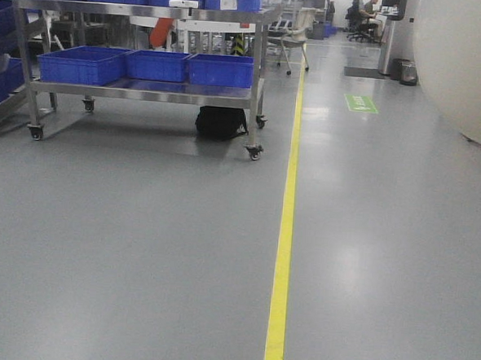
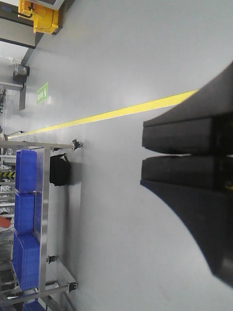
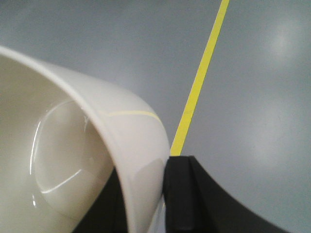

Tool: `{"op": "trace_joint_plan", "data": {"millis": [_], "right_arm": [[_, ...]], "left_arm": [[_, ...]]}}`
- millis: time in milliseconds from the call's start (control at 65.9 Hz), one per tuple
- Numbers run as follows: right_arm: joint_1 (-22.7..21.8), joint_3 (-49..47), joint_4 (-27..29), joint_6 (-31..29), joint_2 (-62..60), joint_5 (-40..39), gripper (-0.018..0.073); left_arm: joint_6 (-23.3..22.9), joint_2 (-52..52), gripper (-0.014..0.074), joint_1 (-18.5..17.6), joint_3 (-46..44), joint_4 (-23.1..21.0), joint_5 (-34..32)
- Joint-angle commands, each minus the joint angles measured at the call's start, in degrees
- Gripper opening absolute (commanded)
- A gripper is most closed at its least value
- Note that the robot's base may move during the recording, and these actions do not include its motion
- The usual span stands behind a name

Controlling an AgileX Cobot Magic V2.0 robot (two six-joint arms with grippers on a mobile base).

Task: Move white bin to right shelf second layer
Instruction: 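Drive along the yellow floor line past the blue-bin carts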

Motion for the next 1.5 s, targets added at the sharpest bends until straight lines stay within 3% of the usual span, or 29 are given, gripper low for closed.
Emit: {"op": "trace_joint_plan", "data": {"millis": [0, 1487], "right_arm": [[-0.27, -1.79, -0.48, -0.27, -0.05, -5.11, 0.0053], [-0.27, -1.79, -0.48, -0.27, -0.05, -5.0, 0.0053]], "left_arm": [[-0.56, -0.83, 0.0085, -0.38, 1.56, -0.07, -5.18], [-0.56, -0.83, 0.0085, -0.38, 1.56, -0.07, -5.18]]}}
